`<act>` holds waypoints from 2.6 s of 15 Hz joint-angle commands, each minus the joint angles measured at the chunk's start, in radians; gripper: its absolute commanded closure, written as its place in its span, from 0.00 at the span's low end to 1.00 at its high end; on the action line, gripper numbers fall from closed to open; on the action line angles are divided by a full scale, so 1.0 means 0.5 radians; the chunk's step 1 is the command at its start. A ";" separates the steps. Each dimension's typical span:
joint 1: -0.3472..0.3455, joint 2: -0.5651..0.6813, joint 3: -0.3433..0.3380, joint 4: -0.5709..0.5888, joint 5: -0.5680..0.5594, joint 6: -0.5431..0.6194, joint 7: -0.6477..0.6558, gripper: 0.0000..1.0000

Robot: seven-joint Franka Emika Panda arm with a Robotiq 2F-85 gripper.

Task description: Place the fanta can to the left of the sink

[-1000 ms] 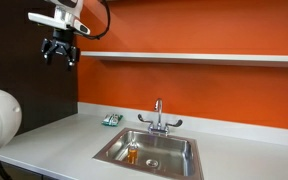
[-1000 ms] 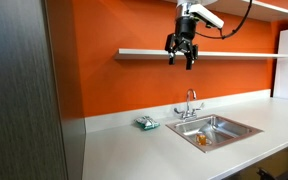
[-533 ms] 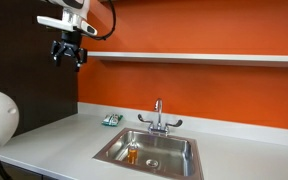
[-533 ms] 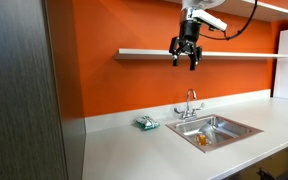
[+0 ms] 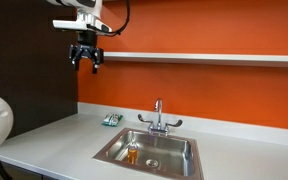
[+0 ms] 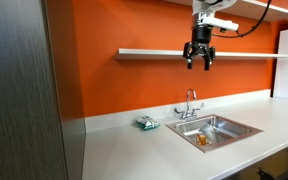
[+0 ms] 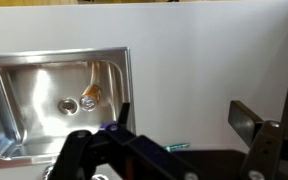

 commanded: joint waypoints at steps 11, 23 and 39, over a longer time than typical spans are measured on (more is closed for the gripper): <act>-0.239 0.089 -0.146 -0.213 -0.174 0.342 0.128 0.00; -0.271 0.555 -0.221 -0.271 -0.179 0.836 0.085 0.00; -0.258 1.282 -0.255 -0.125 -0.236 1.242 0.096 0.00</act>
